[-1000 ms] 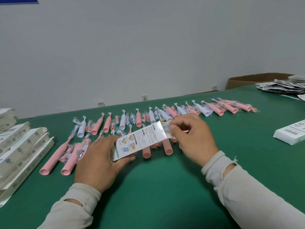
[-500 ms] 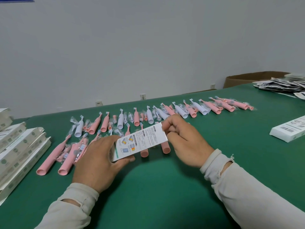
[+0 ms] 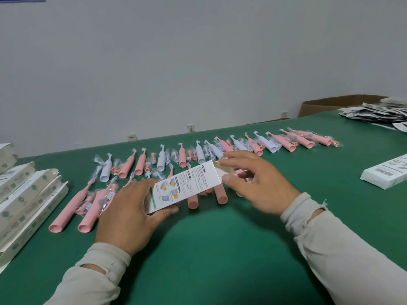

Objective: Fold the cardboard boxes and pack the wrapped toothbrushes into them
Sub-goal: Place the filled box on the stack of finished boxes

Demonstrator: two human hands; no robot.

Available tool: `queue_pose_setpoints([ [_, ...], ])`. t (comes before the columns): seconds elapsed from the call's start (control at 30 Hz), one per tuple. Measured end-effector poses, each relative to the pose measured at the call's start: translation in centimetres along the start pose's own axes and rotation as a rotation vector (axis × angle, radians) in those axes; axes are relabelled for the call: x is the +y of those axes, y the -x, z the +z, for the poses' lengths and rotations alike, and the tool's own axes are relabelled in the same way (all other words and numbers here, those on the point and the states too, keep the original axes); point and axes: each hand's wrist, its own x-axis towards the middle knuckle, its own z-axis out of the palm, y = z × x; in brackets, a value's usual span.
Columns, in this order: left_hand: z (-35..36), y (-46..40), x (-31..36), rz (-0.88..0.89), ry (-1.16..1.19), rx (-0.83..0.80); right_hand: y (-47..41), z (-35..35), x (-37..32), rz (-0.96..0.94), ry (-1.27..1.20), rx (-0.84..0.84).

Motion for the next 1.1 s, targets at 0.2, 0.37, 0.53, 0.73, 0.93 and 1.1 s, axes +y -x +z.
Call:
queue_pose_setpoints([
  [0.2, 0.0, -0.1, -0.2, 0.006, -0.009, -0.007, 0.1, 1.1, -0.4, -0.017, -0.037, 0.026],
  [0.37, 0.1, -0.1, -0.2, 0.013, -0.014, -0.005, 0.1, 1.6, -1.1, -0.013, -0.083, 0.05],
  [0.53, 0.1, -0.1, -0.2, 0.008, 0.008, 0.01, 0.1, 2.4, -1.1, 0.087, -0.406, 0.072],
  [0.73, 0.2, -0.1, -0.4, 0.01, 0.036, 0.007, 0.4, 3.4, -1.2, 0.239, -0.714, 0.017],
  [0.93, 0.2, 0.0, -0.4, 0.008, 0.041, 0.004, 0.5, 3.5, -1.3, 0.171, -0.627, 0.003],
  [1.1, -0.1, -0.2, 0.0, -0.008, 0.039, 0.053, 0.2, 2.8, -1.2, 0.078, -0.49, 0.171],
])
